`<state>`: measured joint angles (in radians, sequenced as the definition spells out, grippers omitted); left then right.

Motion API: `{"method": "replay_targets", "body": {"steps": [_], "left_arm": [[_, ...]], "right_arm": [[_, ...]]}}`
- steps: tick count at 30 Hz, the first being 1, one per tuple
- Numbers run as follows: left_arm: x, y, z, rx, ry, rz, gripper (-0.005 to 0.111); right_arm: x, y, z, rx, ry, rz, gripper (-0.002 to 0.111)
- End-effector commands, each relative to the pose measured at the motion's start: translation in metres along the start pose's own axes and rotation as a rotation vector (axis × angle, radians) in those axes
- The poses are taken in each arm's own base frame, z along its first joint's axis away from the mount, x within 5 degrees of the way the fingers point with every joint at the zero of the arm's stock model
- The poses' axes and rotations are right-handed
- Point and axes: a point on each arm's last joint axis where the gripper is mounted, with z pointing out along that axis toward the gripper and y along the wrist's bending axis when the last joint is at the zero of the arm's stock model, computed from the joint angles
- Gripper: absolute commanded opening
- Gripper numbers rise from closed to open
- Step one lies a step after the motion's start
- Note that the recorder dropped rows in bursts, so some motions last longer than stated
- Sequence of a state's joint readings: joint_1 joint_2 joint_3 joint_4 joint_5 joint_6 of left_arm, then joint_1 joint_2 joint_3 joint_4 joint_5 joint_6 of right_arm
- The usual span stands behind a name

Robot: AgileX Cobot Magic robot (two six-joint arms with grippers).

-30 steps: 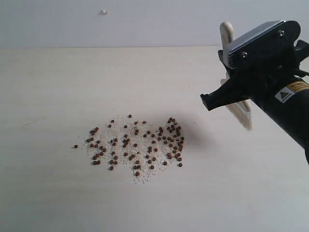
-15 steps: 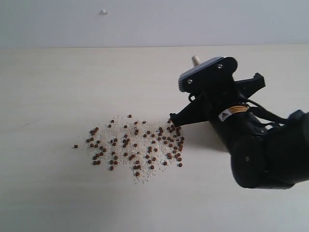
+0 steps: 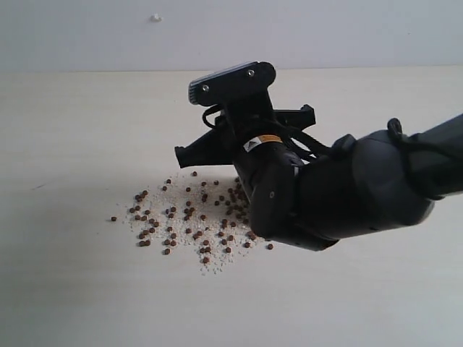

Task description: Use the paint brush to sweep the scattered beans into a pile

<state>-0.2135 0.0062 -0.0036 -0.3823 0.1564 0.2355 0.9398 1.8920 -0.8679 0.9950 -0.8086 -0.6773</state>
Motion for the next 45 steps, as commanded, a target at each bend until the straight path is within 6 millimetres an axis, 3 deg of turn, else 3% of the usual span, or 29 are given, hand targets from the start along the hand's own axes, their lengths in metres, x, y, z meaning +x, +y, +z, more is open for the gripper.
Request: {"method": "replay_targets", "body": {"steps": [1, 7, 10, 14, 21, 24, 29, 33, 39, 45], "left_arm": [[0.001, 0.000, 0.000, 0.005, -0.003, 0.002, 0.000], [0.001, 0.000, 0.000, 0.008, -0.002, 0.002, 0.000], [0.001, 0.000, 0.000, 0.008, -0.002, 0.002, 0.000], [0.001, 0.000, 0.000, 0.008, -0.002, 0.002, 0.000], [0.001, 0.000, 0.000, 0.008, -0.002, 0.002, 0.000], [0.001, 0.000, 0.000, 0.008, -0.002, 0.002, 0.000], [0.001, 0.000, 0.000, 0.008, -0.002, 0.002, 0.000], [0.001, 0.000, 0.000, 0.008, -0.002, 0.002, 0.000], [0.001, 0.000, 0.000, 0.008, -0.002, 0.002, 0.000], [0.001, 0.000, 0.000, 0.008, -0.002, 0.002, 0.000]], "right_arm": [[-0.015, 0.004, 0.002, 0.002, -0.024, 0.023, 0.000], [-0.048, -0.024, -0.021, 0.179, -0.042, -0.077, 0.000], [-0.054, -0.030, -0.025, 0.239, -0.051, -0.146, 0.000], [-0.043, -0.022, -0.015, 0.212, -0.059, -0.242, 0.000], [0.008, -0.015, 0.028, 0.127, -0.043, -0.328, 0.000], [0.020, -0.010, 0.035, 0.059, -0.030, -0.315, 0.000], [0.017, 0.003, 0.034, -0.092, -0.056, -0.231, 0.000], [0.012, 0.004, 0.031, -0.116, -0.037, -0.161, 0.000], [0.005, -0.007, 0.027, -0.025, 0.002, -0.232, 0.000], [-0.014, -0.038, 0.014, 0.271, 0.012, -0.326, 0.000]]}}
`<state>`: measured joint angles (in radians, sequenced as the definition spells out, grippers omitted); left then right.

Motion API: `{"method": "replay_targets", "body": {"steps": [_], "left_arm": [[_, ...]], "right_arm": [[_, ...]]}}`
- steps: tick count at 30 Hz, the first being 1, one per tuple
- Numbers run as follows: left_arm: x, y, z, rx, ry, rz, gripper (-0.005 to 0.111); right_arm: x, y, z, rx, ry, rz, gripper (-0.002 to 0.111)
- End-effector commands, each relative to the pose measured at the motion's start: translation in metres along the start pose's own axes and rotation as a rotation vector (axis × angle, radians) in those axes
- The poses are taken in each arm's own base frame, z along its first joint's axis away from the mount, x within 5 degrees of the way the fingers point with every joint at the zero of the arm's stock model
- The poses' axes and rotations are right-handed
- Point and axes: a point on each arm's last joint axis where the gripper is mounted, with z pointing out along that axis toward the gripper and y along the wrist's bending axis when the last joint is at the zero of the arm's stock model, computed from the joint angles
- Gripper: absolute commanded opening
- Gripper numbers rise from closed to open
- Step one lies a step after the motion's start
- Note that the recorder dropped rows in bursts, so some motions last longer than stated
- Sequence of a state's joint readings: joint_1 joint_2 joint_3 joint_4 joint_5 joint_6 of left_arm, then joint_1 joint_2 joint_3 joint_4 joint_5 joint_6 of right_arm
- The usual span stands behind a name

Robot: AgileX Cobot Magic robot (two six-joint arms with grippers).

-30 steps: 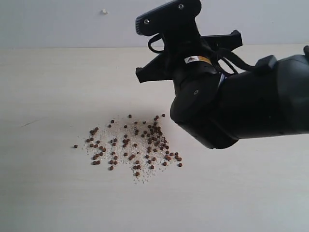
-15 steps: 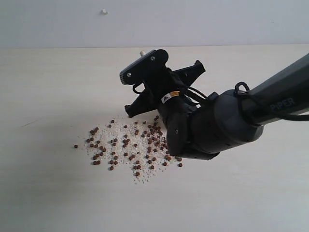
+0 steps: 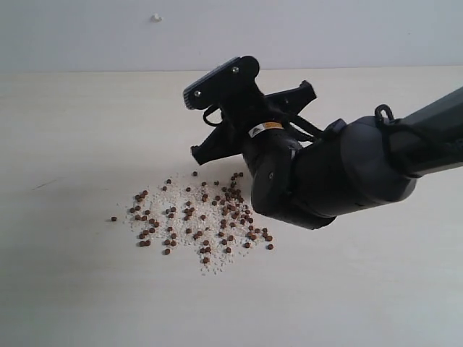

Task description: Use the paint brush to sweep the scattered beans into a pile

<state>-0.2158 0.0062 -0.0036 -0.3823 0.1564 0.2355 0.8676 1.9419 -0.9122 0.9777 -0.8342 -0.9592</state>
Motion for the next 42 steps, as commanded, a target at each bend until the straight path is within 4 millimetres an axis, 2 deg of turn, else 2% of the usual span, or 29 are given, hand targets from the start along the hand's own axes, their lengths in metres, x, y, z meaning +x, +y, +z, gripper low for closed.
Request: {"method": "replay_targets", "body": {"steps": [1, 5, 8, 12, 15, 21, 29, 34, 38, 42], "left_arm": [[0.001, 0.000, 0.000, 0.006, -0.002, 0.002, 0.000], [0.001, 0.000, 0.000, 0.006, -0.002, 0.002, 0.000], [0.001, 0.000, 0.000, 0.006, -0.002, 0.002, 0.000], [0.001, 0.000, 0.000, 0.006, -0.002, 0.002, 0.000], [0.001, 0.000, 0.000, 0.006, -0.002, 0.002, 0.000], [0.001, 0.000, 0.000, 0.006, -0.002, 0.002, 0.000], [0.001, 0.000, 0.000, 0.006, -0.002, 0.002, 0.000], [0.001, 0.000, 0.000, 0.006, -0.002, 0.002, 0.000], [0.001, 0.000, 0.000, 0.006, -0.002, 0.002, 0.000], [0.001, 0.000, 0.000, 0.006, -0.002, 0.002, 0.000]], "right_arm": [[-0.008, -0.030, -0.010, 0.231, 0.065, -0.056, 0.000], [0.006, -0.037, -0.017, 0.284, 0.201, -0.004, 0.000], [0.025, -0.032, -0.028, 0.274, 0.243, 0.021, 0.000], [0.044, -0.021, -0.042, 0.224, 0.287, 0.058, 0.000], [0.047, -0.004, -0.046, 0.093, 0.317, 0.085, 0.000], [0.030, 0.026, -0.045, -0.142, 0.256, 0.349, 0.000], [0.006, 0.038, -0.034, -0.150, 0.196, 0.558, 0.000], [-0.007, 0.029, -0.030, -0.053, 0.127, 0.573, 0.000], [-0.017, 0.011, -0.035, 0.065, 0.092, 0.462, 0.000], [-0.031, -0.002, -0.044, 0.086, 0.071, 0.366, 0.000]]}}
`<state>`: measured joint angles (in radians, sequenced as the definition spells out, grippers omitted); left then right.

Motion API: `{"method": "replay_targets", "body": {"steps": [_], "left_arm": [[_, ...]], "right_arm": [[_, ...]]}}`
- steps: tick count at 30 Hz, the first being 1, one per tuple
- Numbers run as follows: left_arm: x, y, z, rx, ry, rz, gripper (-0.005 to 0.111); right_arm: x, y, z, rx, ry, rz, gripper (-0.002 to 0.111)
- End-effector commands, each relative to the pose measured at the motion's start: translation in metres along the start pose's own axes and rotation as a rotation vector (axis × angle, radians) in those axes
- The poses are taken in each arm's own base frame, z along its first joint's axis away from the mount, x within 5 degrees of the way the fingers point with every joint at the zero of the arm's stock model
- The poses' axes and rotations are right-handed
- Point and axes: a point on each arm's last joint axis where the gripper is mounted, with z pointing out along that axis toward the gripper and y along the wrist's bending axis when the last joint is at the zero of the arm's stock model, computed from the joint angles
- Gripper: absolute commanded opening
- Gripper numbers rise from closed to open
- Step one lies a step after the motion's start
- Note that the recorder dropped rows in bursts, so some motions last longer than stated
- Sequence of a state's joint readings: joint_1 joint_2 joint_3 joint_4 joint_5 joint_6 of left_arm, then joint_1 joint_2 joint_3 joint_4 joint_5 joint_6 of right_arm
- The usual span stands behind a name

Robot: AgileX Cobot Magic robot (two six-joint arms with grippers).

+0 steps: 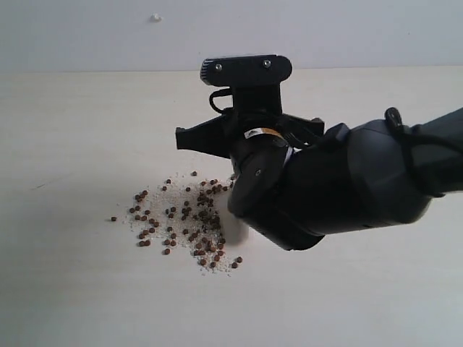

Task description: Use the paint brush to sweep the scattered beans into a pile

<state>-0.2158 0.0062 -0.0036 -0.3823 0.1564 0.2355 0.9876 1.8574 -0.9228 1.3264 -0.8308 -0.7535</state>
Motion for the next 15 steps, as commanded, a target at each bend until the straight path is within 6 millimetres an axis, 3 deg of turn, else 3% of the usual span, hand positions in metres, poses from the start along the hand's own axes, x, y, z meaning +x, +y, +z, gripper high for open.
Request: {"method": "replay_targets", "body": {"steps": [1, 4, 7, 10, 15], "left_arm": [[0.001, 0.000, 0.000, 0.006, -0.002, 0.002, 0.000], [0.001, 0.000, 0.000, 0.006, -0.002, 0.002, 0.000], [0.001, 0.000, 0.000, 0.006, -0.002, 0.002, 0.000], [0.001, 0.000, 0.000, 0.006, -0.002, 0.002, 0.000], [0.001, 0.000, 0.000, 0.006, -0.002, 0.002, 0.000]], "right_arm": [[-0.025, -0.008, -0.013, 0.041, -0.062, -0.109, 0.000], [-0.036, -0.013, -0.015, 0.058, -0.111, -0.186, 0.000], [-0.038, -0.020, -0.005, 0.060, -0.118, -0.232, 0.000], [-0.026, -0.022, 0.027, -0.049, -0.139, -0.342, 0.000], [0.008, -0.018, 0.055, -0.134, -0.126, -0.385, 0.000]]}}
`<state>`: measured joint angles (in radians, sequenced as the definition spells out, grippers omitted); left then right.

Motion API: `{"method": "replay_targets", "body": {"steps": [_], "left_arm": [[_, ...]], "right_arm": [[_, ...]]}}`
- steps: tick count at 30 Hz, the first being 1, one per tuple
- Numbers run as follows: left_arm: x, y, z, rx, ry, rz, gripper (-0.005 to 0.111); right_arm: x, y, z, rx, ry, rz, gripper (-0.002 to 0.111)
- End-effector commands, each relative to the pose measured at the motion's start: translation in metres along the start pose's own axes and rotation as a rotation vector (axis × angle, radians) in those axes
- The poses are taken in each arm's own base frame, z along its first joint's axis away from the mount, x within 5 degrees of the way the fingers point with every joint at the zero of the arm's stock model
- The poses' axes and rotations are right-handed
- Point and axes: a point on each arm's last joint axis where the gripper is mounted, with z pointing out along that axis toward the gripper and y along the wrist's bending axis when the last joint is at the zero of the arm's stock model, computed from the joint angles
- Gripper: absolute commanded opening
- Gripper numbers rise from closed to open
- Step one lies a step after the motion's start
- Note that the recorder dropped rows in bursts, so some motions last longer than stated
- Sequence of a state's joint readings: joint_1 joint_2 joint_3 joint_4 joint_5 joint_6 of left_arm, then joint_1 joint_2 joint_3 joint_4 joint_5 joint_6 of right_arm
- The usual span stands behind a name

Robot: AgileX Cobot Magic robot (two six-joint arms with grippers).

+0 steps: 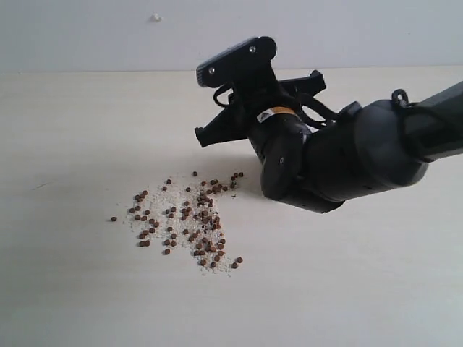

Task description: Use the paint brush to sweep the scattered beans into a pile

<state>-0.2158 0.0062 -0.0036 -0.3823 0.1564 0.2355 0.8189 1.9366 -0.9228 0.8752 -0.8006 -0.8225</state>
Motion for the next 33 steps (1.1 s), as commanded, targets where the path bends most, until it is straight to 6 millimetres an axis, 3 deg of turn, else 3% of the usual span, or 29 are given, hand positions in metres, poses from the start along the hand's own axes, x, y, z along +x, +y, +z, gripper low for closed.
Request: {"method": "replay_targets", "body": {"steps": [1, 5, 11, 14, 16, 23, 27, 30, 33], "left_arm": [[0.001, 0.000, 0.000, 0.006, -0.002, 0.002, 0.000], [0.001, 0.000, 0.000, 0.006, -0.002, 0.002, 0.000], [0.001, 0.000, 0.000, 0.006, -0.002, 0.002, 0.000], [0.001, 0.000, 0.000, 0.006, -0.002, 0.002, 0.000], [0.001, 0.000, 0.000, 0.006, -0.002, 0.002, 0.000], [0.001, 0.000, 0.000, 0.006, -0.002, 0.002, 0.000], [0.001, 0.000, 0.000, 0.006, -0.002, 0.002, 0.000], [0.001, 0.000, 0.000, 0.006, -0.002, 0.002, 0.000], [0.001, 0.000, 0.000, 0.006, -0.002, 0.002, 0.000]], "right_arm": [[0.014, 0.009, 0.009, -0.055, 0.000, 0.006, 0.000], [0.015, 0.024, 0.008, -0.194, -0.011, 0.090, 0.000], [0.015, 0.029, 0.006, -0.251, 0.034, 0.228, 0.000], [0.003, 0.028, 0.001, -0.297, 0.007, 0.257, 0.000], [-0.015, 0.020, -0.007, -0.291, -0.032, 0.275, 0.000], [-0.045, -0.022, -0.030, -0.052, 0.020, 0.192, 0.000], [-0.043, -0.050, -0.046, 0.159, 0.192, 0.178, 0.000], [-0.031, -0.047, -0.062, 0.250, 0.288, 0.125, 0.000], [-0.023, -0.024, -0.082, 0.244, 0.289, 0.129, 0.000]]}}
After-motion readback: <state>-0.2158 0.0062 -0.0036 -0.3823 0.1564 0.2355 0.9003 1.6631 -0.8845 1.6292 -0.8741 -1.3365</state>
